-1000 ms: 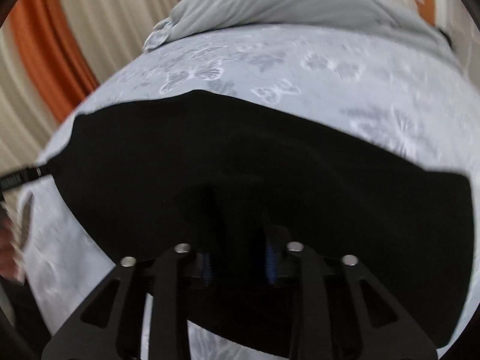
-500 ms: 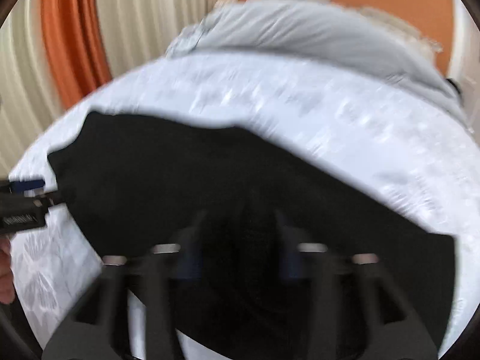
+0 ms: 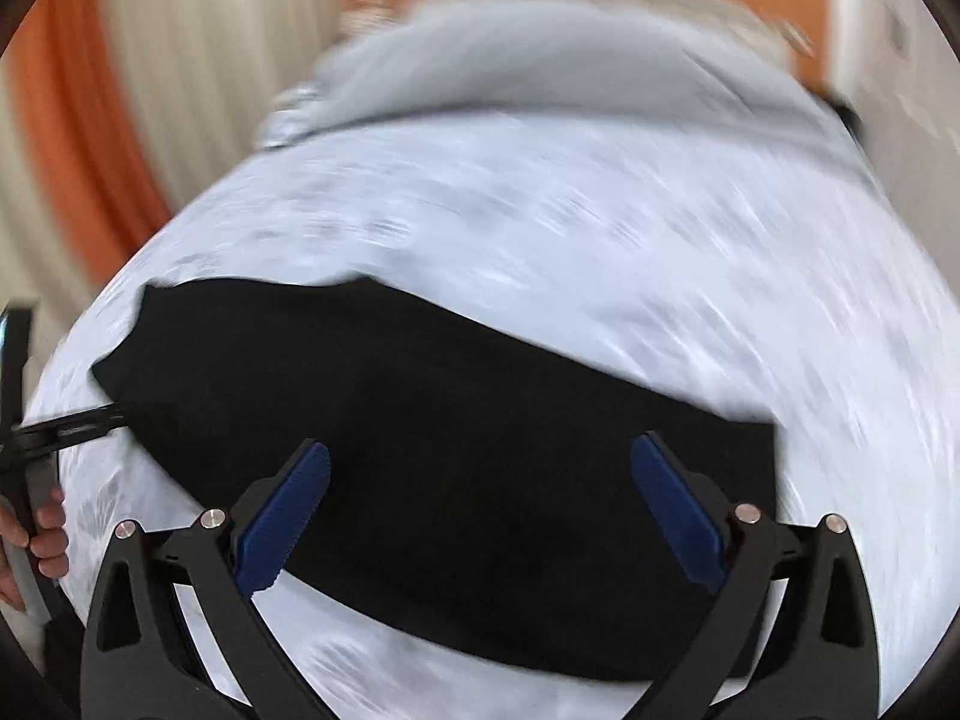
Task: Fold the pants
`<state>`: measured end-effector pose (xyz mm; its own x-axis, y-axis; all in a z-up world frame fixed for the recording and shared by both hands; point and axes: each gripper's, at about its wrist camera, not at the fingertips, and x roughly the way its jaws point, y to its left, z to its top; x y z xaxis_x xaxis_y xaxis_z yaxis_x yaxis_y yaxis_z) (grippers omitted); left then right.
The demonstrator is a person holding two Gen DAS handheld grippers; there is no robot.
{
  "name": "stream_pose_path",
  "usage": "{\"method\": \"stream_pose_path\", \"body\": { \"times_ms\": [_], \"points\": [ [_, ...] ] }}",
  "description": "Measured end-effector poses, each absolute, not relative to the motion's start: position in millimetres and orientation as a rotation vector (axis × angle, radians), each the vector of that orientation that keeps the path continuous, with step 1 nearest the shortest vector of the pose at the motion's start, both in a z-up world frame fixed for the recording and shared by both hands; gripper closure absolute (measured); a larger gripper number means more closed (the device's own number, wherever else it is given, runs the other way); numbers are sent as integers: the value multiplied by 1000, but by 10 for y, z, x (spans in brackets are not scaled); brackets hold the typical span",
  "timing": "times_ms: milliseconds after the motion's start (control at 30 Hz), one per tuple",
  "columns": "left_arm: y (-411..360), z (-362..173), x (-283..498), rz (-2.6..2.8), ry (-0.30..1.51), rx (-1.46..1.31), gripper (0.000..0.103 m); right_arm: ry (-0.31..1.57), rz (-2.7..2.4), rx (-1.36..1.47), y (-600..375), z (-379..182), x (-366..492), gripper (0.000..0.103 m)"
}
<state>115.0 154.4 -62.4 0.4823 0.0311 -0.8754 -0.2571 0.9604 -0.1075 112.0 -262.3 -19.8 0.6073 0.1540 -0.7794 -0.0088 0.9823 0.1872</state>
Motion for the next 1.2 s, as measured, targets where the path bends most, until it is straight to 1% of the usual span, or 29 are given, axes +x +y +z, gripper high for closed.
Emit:
{"method": "stream_pose_path", "body": {
  "times_ms": [100,233,400,500,533,567,600,633,667,700,733,767,800,833,867,900,933,1033,1133,1200],
  "points": [
    [1890,-661,1196,196,1059,-425,20,984,39,418,-3329,-380,1065,5],
    [2182,-687,1166,280,1039,-543,20,1041,47,707,-3937,-739,930,5],
    [2301,-731,1257,289,1026,-559,19,1115,116,747,-3871,-1051,881,5],
    [2544,-940,1364,272,1050,-742,19,1094,155,656,-3636,-1042,873,5],
    [2628,-1006,1388,276,1040,-801,17,1085,166,622,-3564,-1025,877,10],
    [2670,-1005,1397,275,1007,-822,15,1074,166,578,-3476,-1010,887,23],
    [2686,-982,1415,278,981,-823,15,1070,145,534,-3435,-997,910,28],
    [2690,-972,1455,273,966,-811,14,1063,131,503,-3402,-998,903,37],
    [2693,-983,1483,261,960,-808,11,1051,132,500,-3396,-1006,915,49],
    [2698,-1003,1499,251,947,-815,12,1042,136,512,-3411,-1002,923,54],
    [2710,-1012,1496,252,920,-826,12,1029,144,536,-3433,-983,934,65],
    [2721,-1017,1500,243,899,-839,13,1019,151,555,-3461,-965,934,71],
    [2740,-1009,1505,216,881,-859,16,1009,161,573,-3495,-923,907,73],
    [2773,-1002,1498,204,873,-877,39,998,168,582,-3511,-882,897,76],
    [2803,-1004,1507,193,875,-899,80,979,178,583,-3553,-815,830,78],
    [2858,-1040,1516,127,878,-968,87,965,185,583,-3573,-757,813,79],
    [2908,-1050,1513,93,869,-1013,87,956,189,586,-3587,-713,806,80],
    [2927,-910,1477,47,855,-1032,88,918,182,603,-3766,-577,680,84],
    [2844,-729,1419,-8,865,-980,88,912,188,669,-4017,-564,533,85],
    [2747,-682,1353,-35,891,-951,88,905,140,646,-4143,-530,368,85]
  ]
}}
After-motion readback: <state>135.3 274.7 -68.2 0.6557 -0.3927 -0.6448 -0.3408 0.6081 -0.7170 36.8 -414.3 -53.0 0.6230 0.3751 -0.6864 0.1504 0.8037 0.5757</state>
